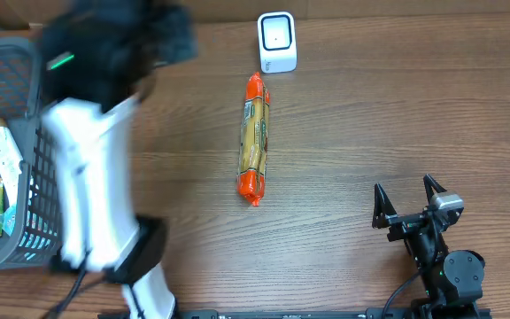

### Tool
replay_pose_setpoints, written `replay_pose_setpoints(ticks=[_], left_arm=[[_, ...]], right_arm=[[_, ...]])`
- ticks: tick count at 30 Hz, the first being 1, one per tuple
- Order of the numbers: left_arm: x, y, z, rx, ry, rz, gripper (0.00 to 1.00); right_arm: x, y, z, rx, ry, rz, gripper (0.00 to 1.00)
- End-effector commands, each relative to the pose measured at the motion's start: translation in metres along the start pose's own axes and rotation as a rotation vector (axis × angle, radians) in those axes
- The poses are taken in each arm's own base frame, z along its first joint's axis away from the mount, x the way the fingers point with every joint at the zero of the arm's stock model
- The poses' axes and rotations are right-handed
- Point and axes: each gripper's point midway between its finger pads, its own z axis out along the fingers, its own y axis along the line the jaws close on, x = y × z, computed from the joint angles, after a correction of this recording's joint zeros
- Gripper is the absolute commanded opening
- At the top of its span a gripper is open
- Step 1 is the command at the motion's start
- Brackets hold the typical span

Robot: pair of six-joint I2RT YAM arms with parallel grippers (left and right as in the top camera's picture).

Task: Scan the item barcode
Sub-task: 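Lift the pasta pack out and lay it on the table center, then reach the left gripper back into the basket toward the white tube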

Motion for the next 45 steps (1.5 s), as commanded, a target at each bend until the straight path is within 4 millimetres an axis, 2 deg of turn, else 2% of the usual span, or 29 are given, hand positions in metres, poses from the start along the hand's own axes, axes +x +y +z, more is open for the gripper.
replay_pose_setpoints(ticks=[1, 5, 8, 10, 14, 19, 26, 30, 32, 34, 37, 45], left_arm=[[-0.015, 0.067, -0.057, -0.062, -0.108, -0.106, 0.66], [-0.004, 0.152, -0.081, -0.239, -0.113, -0.268, 0.65], [0.015, 0.207, -0.086, -0.370, -0.074, -0.406, 0.63], [0.036, 0.259, -0.081, -0.493, -0.011, -0.530, 0.55], [0.046, 0.297, -0.067, -0.561, 0.021, -0.602, 0.54], [0.046, 0.322, -0.045, -0.588, 0.015, -0.643, 0.50], [0.033, 0.353, -0.035, -0.617, -0.072, -0.682, 0.52], [0.025, 0.366, -0.015, -0.616, -0.107, -0.680, 0.52], [0.025, 0.372, -0.003, -0.617, -0.103, -0.680, 0.56], [0.030, 0.380, 0.010, -0.629, -0.079, -0.682, 0.61], [0.041, 0.394, 0.032, -0.670, -0.018, -0.686, 0.62], [0.081, 0.420, 0.108, -0.668, 0.232, -0.575, 0.61]], right_arm=[[0.002, -0.002, 0.000, 0.010, -0.004, 0.003, 1.00], [0.002, -0.002, 0.000, 0.010, -0.004, 0.003, 1.00], [0.002, -0.002, 0.000, 0.009, -0.004, 0.003, 1.00], [0.002, -0.002, 0.000, 0.010, -0.004, 0.003, 1.00], [0.002, -0.002, 0.000, 0.010, -0.004, 0.003, 1.00], [0.002, -0.002, 0.000, 0.010, -0.004, 0.003, 1.00], [0.002, -0.002, 0.000, 0.009, -0.005, 0.003, 1.00], [0.002, -0.002, 0.000, 0.009, -0.004, 0.003, 1.00], [0.002, -0.002, 0.000, 0.010, -0.004, 0.003, 1.00], [0.002, -0.002, 0.000, 0.010, -0.004, 0.003, 1.00], [0.002, -0.002, 0.000, 0.010, -0.004, 0.003, 1.00], [0.002, -0.002, 0.000, 0.010, -0.004, 0.003, 1.00]])
